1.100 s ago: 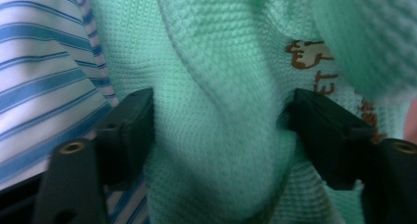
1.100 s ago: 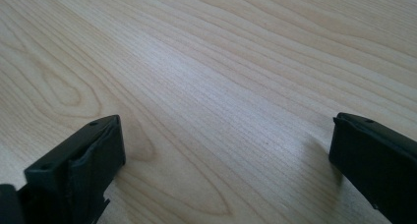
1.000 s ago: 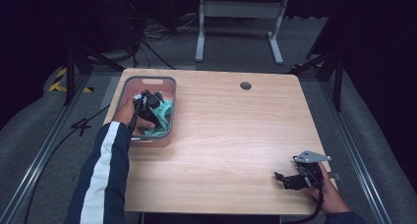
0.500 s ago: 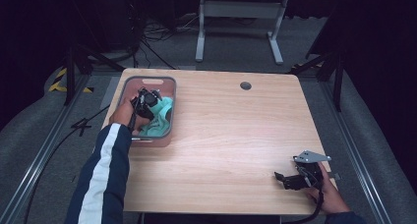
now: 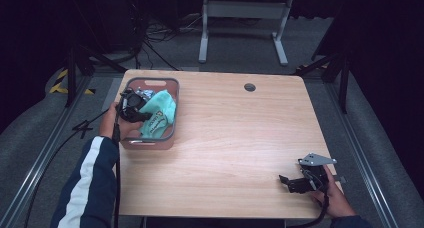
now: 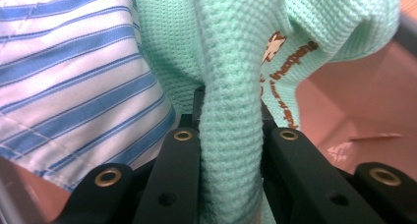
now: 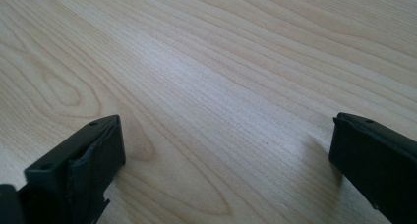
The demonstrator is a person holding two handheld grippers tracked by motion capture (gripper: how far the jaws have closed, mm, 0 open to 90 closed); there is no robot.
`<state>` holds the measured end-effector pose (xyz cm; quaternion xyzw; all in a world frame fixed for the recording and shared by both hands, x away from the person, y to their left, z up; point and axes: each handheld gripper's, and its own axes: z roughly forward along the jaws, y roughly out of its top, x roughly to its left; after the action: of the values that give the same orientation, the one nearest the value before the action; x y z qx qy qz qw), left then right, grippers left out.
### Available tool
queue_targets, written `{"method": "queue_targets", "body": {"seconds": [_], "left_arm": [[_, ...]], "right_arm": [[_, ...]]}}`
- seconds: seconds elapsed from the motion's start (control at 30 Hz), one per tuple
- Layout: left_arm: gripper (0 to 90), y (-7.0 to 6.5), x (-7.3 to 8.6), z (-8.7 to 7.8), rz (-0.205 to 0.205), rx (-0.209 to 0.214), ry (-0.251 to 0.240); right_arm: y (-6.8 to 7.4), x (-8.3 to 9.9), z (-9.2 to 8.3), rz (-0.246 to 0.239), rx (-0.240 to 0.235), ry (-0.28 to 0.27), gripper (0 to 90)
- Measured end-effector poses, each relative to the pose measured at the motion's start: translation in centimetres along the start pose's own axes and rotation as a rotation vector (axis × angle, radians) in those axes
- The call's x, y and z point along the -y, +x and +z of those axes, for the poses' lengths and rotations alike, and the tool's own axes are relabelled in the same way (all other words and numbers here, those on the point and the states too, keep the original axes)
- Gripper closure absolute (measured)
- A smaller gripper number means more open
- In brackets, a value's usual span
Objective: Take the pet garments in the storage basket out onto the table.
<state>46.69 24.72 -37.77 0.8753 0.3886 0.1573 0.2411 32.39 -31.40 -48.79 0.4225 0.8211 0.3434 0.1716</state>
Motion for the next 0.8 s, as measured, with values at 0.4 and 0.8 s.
{"method": "queue_targets", "body": {"seconds": [0.4, 0.8], "left_arm": [[81.0, -0.6, 0.9, -3.5, -0.032, -0.018, -0.196], [81.2, -1.2, 0.3, -6.6, -0.02, -0.001, -0.315]], "right_arm": [[0.0, 0.0, 0.0, 0.001, 0.001, -0.001, 0.5], [0.0, 0.0, 0.0, 0.001, 0.001, -0.001, 0.5]]}}
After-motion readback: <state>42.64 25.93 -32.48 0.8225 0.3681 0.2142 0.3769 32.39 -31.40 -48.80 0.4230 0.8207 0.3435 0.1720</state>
